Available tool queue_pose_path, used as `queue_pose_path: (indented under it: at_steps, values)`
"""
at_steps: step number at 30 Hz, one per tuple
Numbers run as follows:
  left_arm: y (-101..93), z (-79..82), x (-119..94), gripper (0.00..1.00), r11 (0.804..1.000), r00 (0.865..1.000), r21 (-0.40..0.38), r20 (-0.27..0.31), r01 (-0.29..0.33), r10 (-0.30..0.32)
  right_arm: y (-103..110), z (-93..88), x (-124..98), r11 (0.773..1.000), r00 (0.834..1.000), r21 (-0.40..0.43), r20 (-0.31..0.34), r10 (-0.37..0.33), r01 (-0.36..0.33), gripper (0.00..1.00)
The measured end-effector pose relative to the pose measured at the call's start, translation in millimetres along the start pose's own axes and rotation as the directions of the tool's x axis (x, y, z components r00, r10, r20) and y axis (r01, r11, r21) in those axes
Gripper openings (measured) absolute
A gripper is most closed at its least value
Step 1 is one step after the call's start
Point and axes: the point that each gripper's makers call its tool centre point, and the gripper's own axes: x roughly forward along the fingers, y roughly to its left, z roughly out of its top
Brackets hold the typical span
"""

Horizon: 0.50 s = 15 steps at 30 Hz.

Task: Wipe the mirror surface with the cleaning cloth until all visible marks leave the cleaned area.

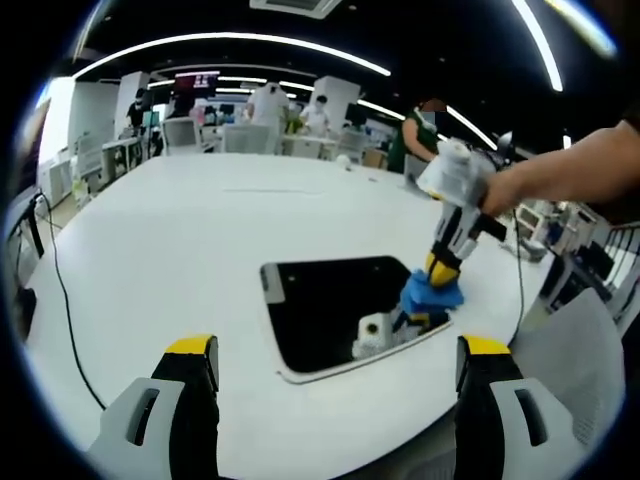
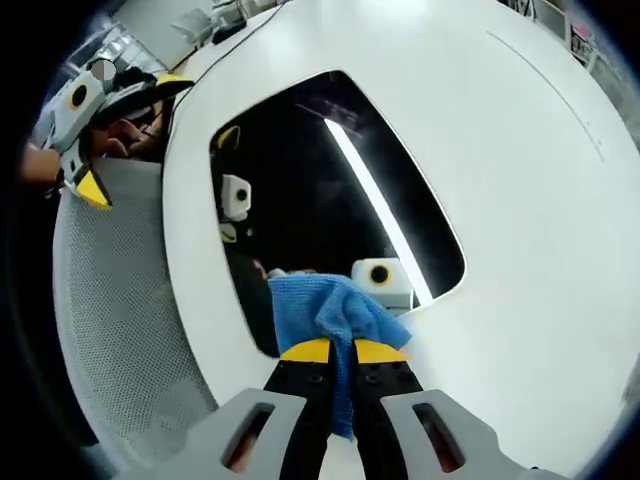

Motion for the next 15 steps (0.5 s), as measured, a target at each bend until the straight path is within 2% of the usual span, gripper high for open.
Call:
queue_pose_path:
  at_steps: [15]
  values:
    - [0.2, -3.0, 1.1, 0.99, 1.0, 1.0, 0.006, -0.019, -0.003, 0.003, -20.7, 8.5, -1.6, 1.0, 1.0, -0.006, 0.004, -0.006, 0.006, 0.01]
